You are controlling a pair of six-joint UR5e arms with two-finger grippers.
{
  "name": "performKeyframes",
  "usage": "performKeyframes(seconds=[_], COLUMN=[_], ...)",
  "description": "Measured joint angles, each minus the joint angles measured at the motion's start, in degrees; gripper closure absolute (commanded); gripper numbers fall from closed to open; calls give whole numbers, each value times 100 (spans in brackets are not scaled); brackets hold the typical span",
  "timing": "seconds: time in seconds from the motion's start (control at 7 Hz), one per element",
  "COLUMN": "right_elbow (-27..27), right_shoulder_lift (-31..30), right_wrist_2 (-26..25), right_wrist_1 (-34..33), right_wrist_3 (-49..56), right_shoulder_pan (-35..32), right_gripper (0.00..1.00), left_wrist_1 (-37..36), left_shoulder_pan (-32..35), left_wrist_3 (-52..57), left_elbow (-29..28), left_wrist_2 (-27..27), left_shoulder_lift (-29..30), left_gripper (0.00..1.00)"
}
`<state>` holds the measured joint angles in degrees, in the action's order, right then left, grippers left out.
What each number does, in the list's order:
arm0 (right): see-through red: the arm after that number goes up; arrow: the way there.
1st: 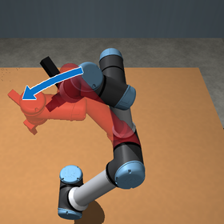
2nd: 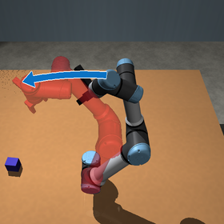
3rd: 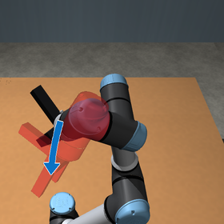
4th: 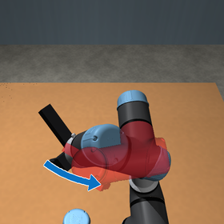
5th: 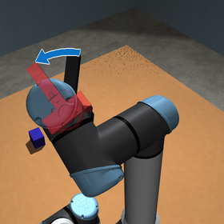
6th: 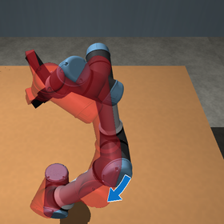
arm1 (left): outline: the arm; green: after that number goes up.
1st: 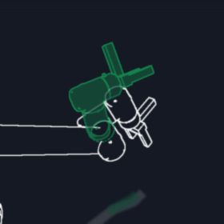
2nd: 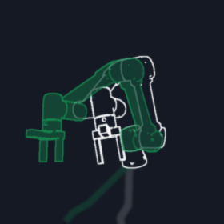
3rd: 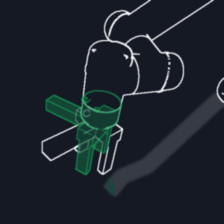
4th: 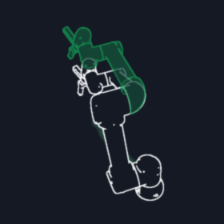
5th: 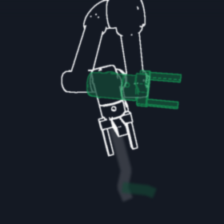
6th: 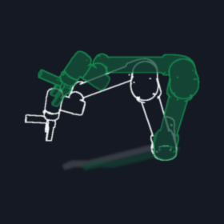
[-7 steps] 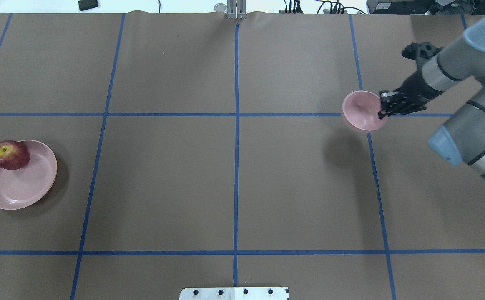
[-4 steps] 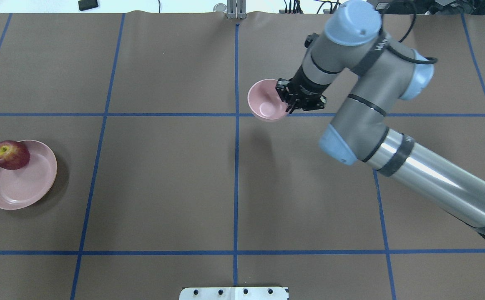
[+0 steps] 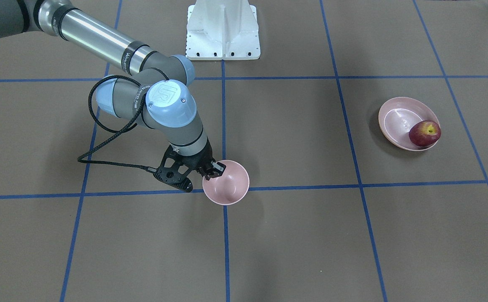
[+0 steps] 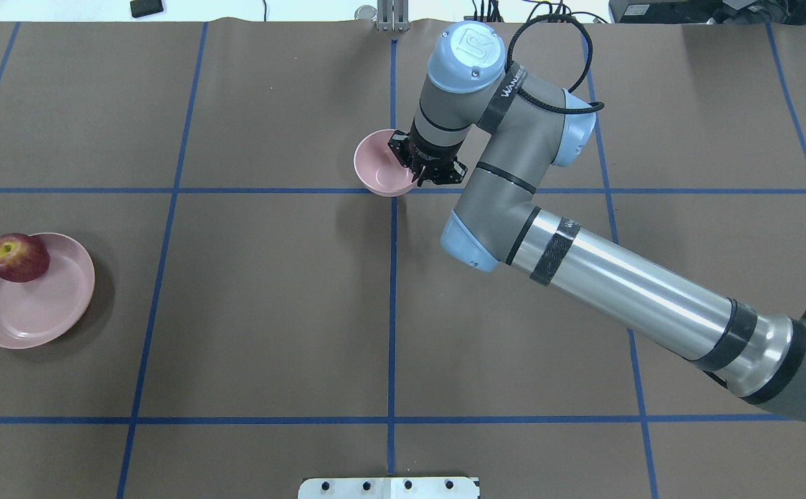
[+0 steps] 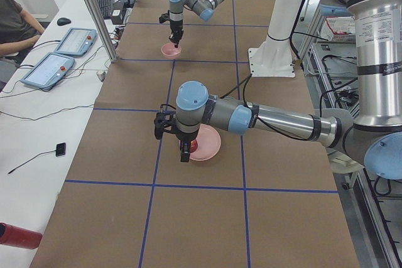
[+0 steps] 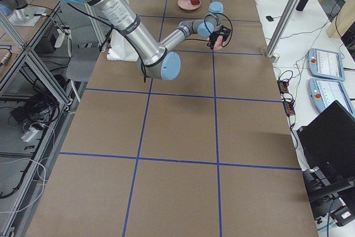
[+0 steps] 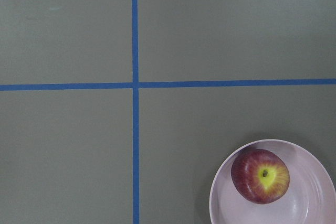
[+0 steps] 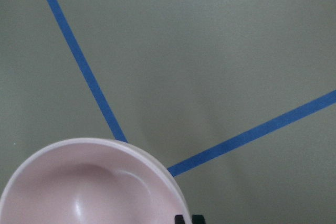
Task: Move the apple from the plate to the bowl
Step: 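Slide the pink bowl with the right gripper toward the table center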
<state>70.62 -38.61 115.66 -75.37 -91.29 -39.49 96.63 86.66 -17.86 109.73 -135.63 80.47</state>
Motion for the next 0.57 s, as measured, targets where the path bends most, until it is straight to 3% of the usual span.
performKeyframes(seconds=[0.29, 0.43, 0.57], right_elbow=[-147, -142, -114], right_shoulder_lift=[-67, -128, -159], right_wrist_2=[88, 191, 239], right_wrist_1=[271, 376, 420], right_wrist_3=[-19, -10, 15], right_shoulder_pan=[86, 94, 93], right_gripper=[100, 83, 1], left_wrist_1=[17, 23, 28], left_shoulder_pan=[-9, -24, -69], left_wrist_3=[2, 5, 0], left_elbow=[-5, -31, -53], left_wrist_2=[-21, -32, -38], left_shoulder_lift=[-11, -8, 3], left_gripper=[2, 2, 2])
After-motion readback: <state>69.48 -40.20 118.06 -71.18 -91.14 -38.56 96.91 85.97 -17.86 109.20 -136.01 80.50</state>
